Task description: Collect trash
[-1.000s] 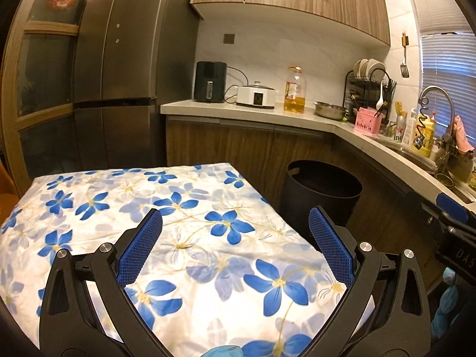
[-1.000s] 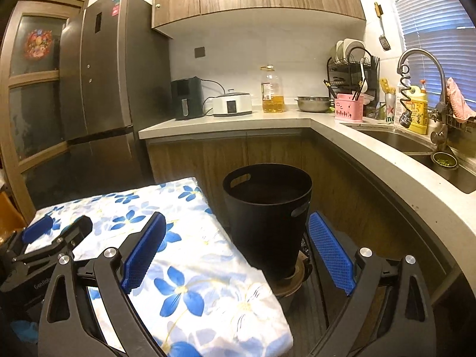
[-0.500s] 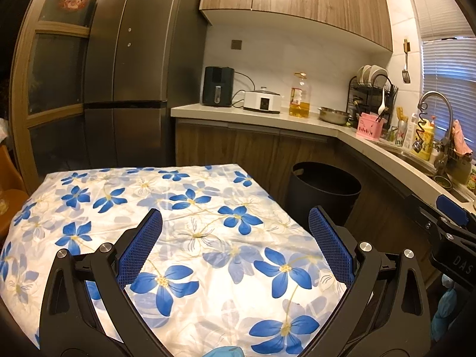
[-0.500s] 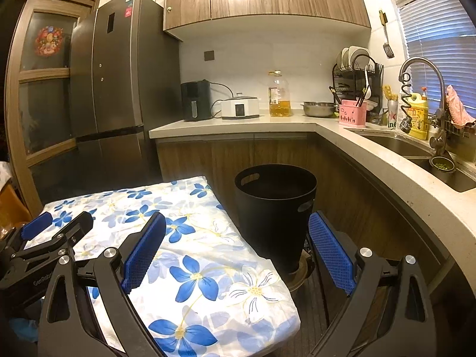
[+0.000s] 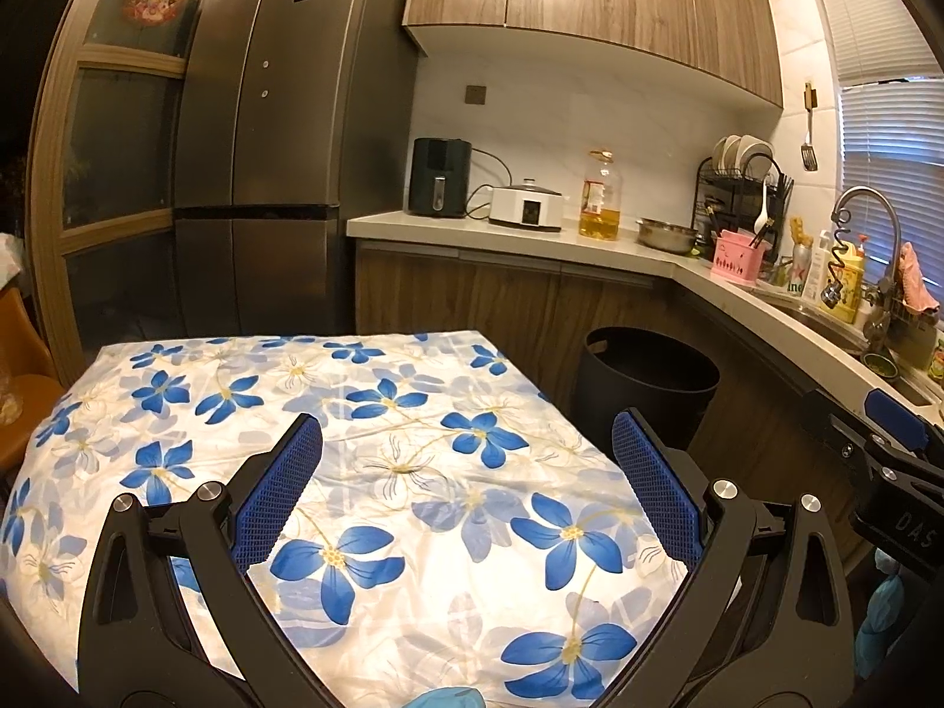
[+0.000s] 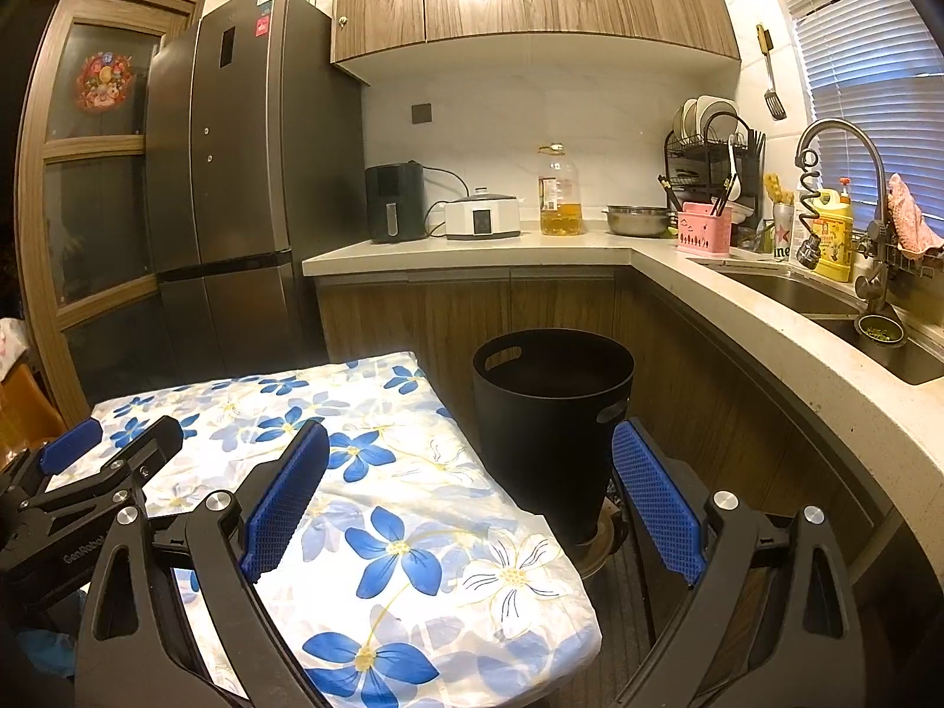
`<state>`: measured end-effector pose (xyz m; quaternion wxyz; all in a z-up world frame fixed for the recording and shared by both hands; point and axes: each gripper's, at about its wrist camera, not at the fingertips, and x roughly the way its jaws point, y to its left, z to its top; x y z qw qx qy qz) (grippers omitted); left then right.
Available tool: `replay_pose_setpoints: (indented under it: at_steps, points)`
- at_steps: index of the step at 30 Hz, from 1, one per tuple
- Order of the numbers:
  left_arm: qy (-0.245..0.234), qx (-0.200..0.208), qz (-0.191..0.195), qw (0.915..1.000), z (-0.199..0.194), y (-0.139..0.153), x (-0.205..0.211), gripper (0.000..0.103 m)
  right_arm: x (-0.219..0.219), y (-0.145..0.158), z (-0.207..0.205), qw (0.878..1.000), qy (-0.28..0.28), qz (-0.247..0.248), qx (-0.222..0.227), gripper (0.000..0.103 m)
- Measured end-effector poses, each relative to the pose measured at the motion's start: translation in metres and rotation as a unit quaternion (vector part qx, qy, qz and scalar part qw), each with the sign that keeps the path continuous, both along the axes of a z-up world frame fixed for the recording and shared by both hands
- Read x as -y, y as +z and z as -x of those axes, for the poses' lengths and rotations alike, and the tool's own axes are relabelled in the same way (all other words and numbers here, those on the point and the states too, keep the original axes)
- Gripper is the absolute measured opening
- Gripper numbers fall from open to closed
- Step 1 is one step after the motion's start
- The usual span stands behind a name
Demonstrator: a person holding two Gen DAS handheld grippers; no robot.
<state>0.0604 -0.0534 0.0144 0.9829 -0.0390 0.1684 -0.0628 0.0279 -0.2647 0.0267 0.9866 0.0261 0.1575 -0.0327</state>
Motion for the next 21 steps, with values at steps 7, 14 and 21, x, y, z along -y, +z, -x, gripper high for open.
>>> replay_pose_setpoints:
  at_steps: [7, 14, 21]
  points:
    - [0.001, 0.001, -0.002, 1.0000, 0.0023, 0.0009, -0.0014, 0.097, -0.0006, 0.0000, 0.0003, 1.000, 0.002, -0.001, 0.001, 0.093]
    - [0.002, 0.002, -0.002, 1.0000, 0.0025, 0.0016, -0.0015, 0.097, -0.0011, 0.0001, 0.0007, 1.000, 0.002, -0.001, 0.002, 0.093]
    - [0.001, 0.002, -0.002, 1.0000, 0.0029, 0.0014, -0.0009, 0.097, -0.0012, 0.0004, 0.0007, 1.000, 0.001, -0.001, 0.003, 0.093]
